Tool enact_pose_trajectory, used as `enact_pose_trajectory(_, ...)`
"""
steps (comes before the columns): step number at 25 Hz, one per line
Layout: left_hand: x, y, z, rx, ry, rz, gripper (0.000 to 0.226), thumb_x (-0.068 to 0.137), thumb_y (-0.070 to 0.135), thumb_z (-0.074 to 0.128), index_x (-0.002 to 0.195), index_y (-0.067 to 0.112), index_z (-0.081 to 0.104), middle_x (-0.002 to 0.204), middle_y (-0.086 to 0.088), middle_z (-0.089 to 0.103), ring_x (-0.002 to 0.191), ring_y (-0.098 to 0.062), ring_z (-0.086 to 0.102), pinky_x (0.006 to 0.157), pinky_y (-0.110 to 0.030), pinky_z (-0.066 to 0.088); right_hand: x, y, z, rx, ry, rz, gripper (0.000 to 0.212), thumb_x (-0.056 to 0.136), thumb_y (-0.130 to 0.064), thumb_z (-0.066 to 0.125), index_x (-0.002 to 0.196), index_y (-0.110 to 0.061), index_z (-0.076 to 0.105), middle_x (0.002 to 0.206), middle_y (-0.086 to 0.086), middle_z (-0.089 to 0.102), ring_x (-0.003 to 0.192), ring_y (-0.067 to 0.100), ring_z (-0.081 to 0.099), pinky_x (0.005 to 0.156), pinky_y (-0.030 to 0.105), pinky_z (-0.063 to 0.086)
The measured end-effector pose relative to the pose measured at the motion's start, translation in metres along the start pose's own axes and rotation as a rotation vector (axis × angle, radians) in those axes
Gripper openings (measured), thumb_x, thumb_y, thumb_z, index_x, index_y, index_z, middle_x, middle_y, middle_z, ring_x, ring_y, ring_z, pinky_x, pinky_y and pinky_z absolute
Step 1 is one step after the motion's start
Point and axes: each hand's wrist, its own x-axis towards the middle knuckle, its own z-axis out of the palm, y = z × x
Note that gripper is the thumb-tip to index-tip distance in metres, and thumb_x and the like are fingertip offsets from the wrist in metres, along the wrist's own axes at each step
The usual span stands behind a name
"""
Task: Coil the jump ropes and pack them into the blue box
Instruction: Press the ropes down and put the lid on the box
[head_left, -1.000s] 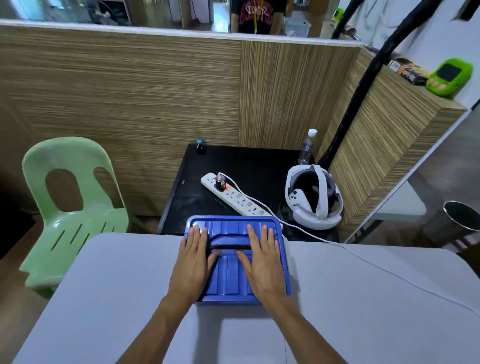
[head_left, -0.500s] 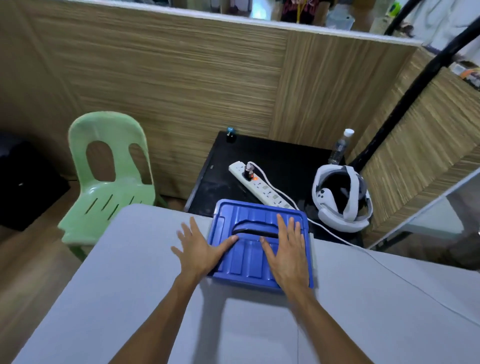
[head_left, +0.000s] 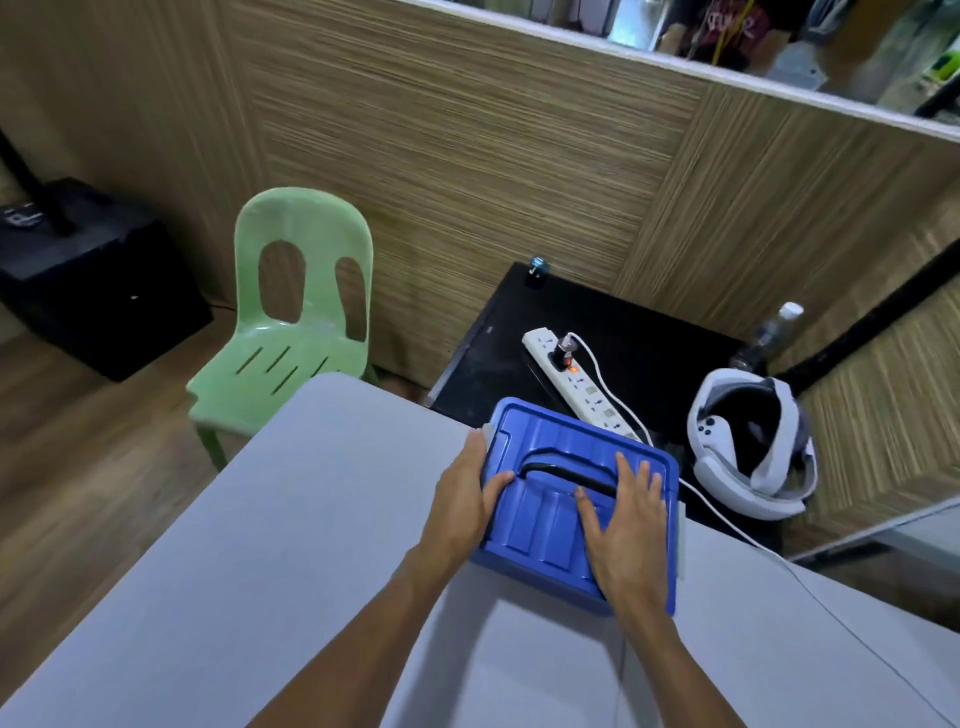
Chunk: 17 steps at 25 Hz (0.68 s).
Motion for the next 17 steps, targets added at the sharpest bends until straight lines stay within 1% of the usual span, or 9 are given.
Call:
enact_pose_trajectory(1, 0.001, -0.001, 0.003, 0.087, -0.035, -0.023, 0.052, 0.097, 0.045, 0.046, 0.141, 0.021, 0.033, 0.141, -0.004, 0.049, 0.121, -0.022, 0.053, 0.102, -0.037, 0.047, 0.001, 0.000, -0.001, -0.003, 0.001, 0.007, 0.075, 0.095, -0.060, 0.042, 0.157, -0.028, 0.013, 0.165, 0.004, 0.006, 0.151, 0.017, -0.003, 0.121, 0.035, 0.005)
enact_pose_trajectory(2, 0.002, -0.002, 0.004, 0.178, -0.067, -0.068, 0.060, 0.098, 0.046, 0.042, 0.148, 0.020, 0.023, 0.154, -0.005, 0.034, 0.135, -0.027, 0.039, 0.111, -0.043, 0.037, 0.001, -0.001, -0.001, -0.007, -0.002, 0.013, 0.076, 0.096, -0.060, 0.040, 0.157, -0.027, 0.012, 0.165, 0.004, 0.006, 0.151, 0.016, -0.004, 0.121, 0.034, 0.004)
enact_pose_trajectory(3, 0.002, -0.004, 0.004, 0.267, -0.093, -0.069, 0.065, 0.099, 0.049, 0.037, 0.152, 0.018, 0.017, 0.160, -0.004, 0.020, 0.143, -0.028, 0.026, 0.116, -0.044, 0.028, 0.000, -0.001, 0.000, -0.016, -0.003, 0.013, 0.076, 0.096, -0.061, 0.039, 0.157, -0.027, 0.011, 0.165, 0.003, 0.005, 0.151, 0.016, -0.005, 0.121, 0.034, 0.002)
enact_pose_trajectory(6, -0.003, 0.001, 0.001, 0.577, -0.211, 0.152, 0.082, 0.091, 0.064, 0.009, 0.154, 0.012, 0.008, 0.162, 0.000, -0.005, 0.149, -0.028, -0.001, 0.122, -0.040, 0.007, -0.001, 0.000, 0.001, -0.027, 0.006, 0.009, 0.077, 0.096, -0.062, 0.038, 0.158, -0.026, 0.009, 0.165, 0.002, 0.003, 0.151, 0.016, -0.008, 0.120, 0.032, 0.000)
enact_pose_trajectory(8, -0.003, 0.000, -0.001, 0.682, -0.217, 0.215, 0.091, 0.085, 0.072, -0.004, 0.154, 0.012, -0.001, 0.157, 0.001, -0.019, 0.148, -0.023, -0.014, 0.122, -0.039, -0.001, 0.001, 0.000, 0.001, -0.030, -0.014, 0.011, 0.077, 0.096, -0.063, 0.037, 0.157, -0.027, 0.008, 0.165, 0.002, 0.001, 0.150, 0.016, -0.010, 0.120, 0.032, -0.001)
enact_pose_trajectory(10, 0.002, 0.001, -0.005, 0.739, -0.180, 0.281, 0.094, 0.083, 0.077, -0.005, 0.153, 0.014, -0.009, 0.156, -0.002, -0.024, 0.147, -0.020, -0.020, 0.120, -0.039, -0.005, -0.001, -0.001, 0.000, 0.002, -0.032, -0.008, 0.075, 0.097, -0.061, 0.039, 0.157, -0.031, 0.006, 0.165, 0.001, -0.002, 0.150, 0.016, -0.014, 0.120, 0.033, -0.002)
enact_pose_trajectory(13, 0.016, 0.013, 0.002, 0.731, -0.252, 0.453, 0.096, 0.085, 0.080, 0.009, 0.153, 0.015, -0.007, 0.159, -0.003, -0.019, 0.147, -0.017, -0.019, 0.120, -0.040, -0.005, -0.006, 0.006, -0.009, 0.018, 0.058, -0.061, 0.079, 0.096, -0.055, 0.049, 0.155, -0.034, 0.000, 0.164, 0.004, -0.008, 0.149, 0.018, -0.017, 0.123, 0.039, 0.001)
enact_pose_trajectory(15, 0.022, 0.021, 0.014, 0.712, -0.295, 0.524, 0.097, 0.084, 0.081, 0.013, 0.154, 0.016, -0.002, 0.161, -0.002, -0.014, 0.147, -0.015, -0.016, 0.121, -0.041, -0.001, -0.010, 0.017, -0.018, 0.081, 0.140, 0.073, 0.093, 0.091, -0.056, 0.058, 0.155, -0.032, -0.004, 0.164, 0.007, -0.011, 0.150, 0.022, -0.015, 0.122, 0.040, 0.000)
enact_pose_trajectory(17, 0.021, 0.023, 0.025, 0.660, -0.307, 0.523, 0.095, 0.084, 0.081, 0.016, 0.154, 0.019, 0.003, 0.161, 0.001, -0.012, 0.148, -0.013, -0.014, 0.121, -0.041, 0.003, -0.010, 0.030, -0.026, 0.297, 0.083, 0.361, 0.113, 0.080, -0.062, 0.068, 0.157, -0.027, -0.007, 0.163, 0.012, -0.010, 0.151, 0.024, -0.011, 0.121, 0.040, 0.004)
